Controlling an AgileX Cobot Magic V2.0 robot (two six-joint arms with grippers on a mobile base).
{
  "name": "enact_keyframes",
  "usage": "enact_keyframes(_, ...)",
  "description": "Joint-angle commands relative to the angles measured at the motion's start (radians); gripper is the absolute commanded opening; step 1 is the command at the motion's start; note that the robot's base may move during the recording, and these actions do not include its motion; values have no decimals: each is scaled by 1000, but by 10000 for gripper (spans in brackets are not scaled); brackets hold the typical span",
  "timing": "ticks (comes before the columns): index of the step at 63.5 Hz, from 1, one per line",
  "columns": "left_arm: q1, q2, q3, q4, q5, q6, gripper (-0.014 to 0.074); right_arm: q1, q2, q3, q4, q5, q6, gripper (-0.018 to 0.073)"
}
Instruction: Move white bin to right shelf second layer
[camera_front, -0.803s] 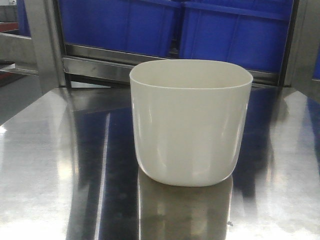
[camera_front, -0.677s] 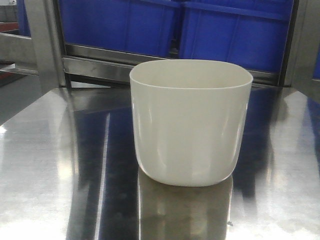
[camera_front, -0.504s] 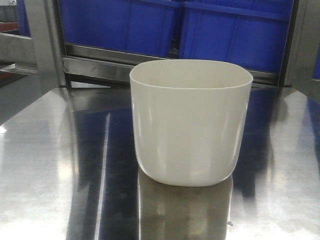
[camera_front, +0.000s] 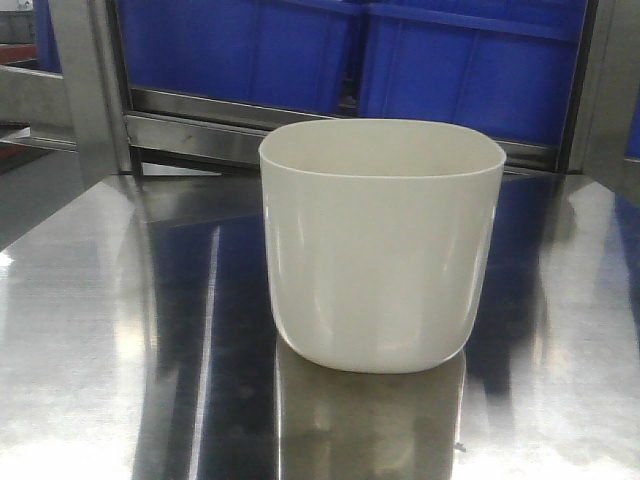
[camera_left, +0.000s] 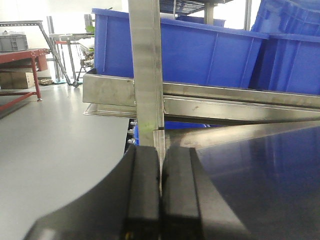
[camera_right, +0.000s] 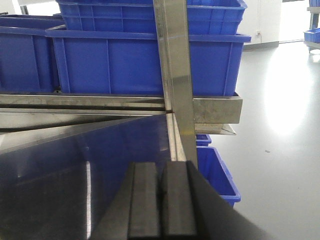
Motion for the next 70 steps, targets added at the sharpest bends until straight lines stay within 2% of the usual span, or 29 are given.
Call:
enact_keyframes(1, -3, -13, 33, -5, -87, -7, 85, -2, -19, -15, -13, -88, -2, 56)
enact_keyframes(57, 1, -13, 33, -5, -87, -7, 85, -2, -19, -15, -13, -108, -2, 56)
enact_keyframes(61, 1, -13, 33, -5, -87, -7, 85, 1, -19, -15, 15, -137, 24, 56)
enact_keyframes(65, 1, -13, 33, -5, -87, -7, 85, 4, -10, -26, 71, -159, 101, 56)
enact_keyframes(70, 1, -13, 33, -5, -87, -7, 85, 15, 45, -63, 96, -89, 192, 56)
